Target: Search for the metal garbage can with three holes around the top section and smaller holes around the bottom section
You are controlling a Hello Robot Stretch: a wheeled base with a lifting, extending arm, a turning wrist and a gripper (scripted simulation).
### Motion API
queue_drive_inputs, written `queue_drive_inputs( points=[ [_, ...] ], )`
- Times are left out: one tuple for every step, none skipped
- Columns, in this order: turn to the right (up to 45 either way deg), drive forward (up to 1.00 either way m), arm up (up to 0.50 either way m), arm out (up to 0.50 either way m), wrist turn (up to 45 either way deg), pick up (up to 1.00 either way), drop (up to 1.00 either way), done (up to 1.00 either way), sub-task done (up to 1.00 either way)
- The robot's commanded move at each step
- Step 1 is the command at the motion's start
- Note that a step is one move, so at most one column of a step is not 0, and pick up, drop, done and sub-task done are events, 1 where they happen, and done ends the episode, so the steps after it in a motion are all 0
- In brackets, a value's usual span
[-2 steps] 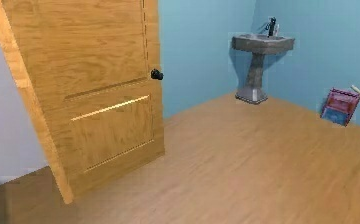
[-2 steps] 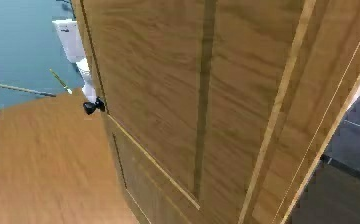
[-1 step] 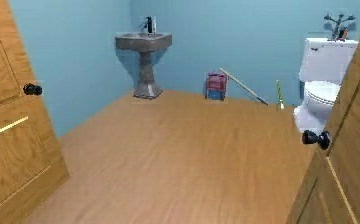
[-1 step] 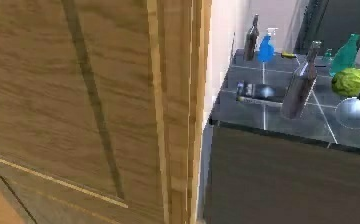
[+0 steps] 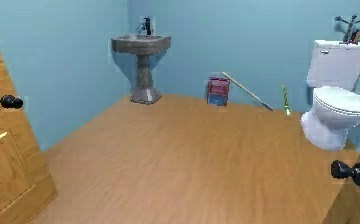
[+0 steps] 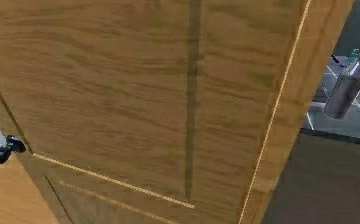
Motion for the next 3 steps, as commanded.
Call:
queue_drive_inputs(
  points=[
    [-45.0, 0.00, 0.00, 0.00, 0.0, 0.00, 0.00, 0.00, 0.00],
    [-24.0, 0.00, 0.00, 0.00, 0.0, 0.00, 0.00, 0.00, 0.00],
    [0.0, 0.15, 0.00, 0.00, 0.0, 0.00, 0.00, 0.00, 0.00]
  ],
)
